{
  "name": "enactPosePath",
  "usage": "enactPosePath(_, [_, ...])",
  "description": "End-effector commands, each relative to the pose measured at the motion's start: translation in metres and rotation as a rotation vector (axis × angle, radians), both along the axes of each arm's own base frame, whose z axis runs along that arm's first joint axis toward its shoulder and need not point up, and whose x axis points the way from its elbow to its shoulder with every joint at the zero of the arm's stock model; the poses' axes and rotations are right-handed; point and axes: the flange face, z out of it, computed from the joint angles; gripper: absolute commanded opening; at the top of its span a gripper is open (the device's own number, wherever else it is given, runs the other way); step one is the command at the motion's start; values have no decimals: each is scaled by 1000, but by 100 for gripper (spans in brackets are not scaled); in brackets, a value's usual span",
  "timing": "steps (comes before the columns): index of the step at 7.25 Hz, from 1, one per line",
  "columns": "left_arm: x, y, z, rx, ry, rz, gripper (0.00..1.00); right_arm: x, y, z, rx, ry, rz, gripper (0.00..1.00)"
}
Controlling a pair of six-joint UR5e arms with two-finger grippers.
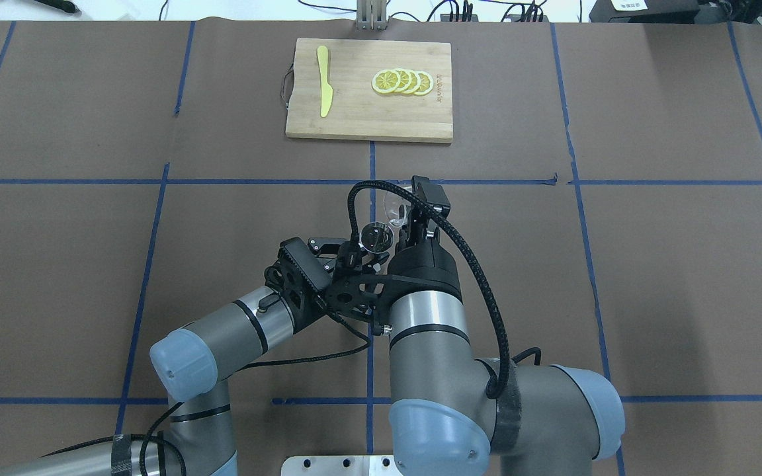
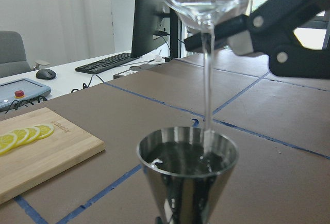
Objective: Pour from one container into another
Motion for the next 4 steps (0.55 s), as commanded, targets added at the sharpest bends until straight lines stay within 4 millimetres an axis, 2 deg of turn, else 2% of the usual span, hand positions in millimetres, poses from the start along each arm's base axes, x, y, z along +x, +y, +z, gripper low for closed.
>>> enactPosePath(1, [0, 0, 1, 0, -2, 1, 0, 0, 1, 0, 5, 16, -7, 0])
enactPosePath(4, [0, 0, 1, 0, -2, 1, 0, 1, 1, -5, 1, -26, 0, 0])
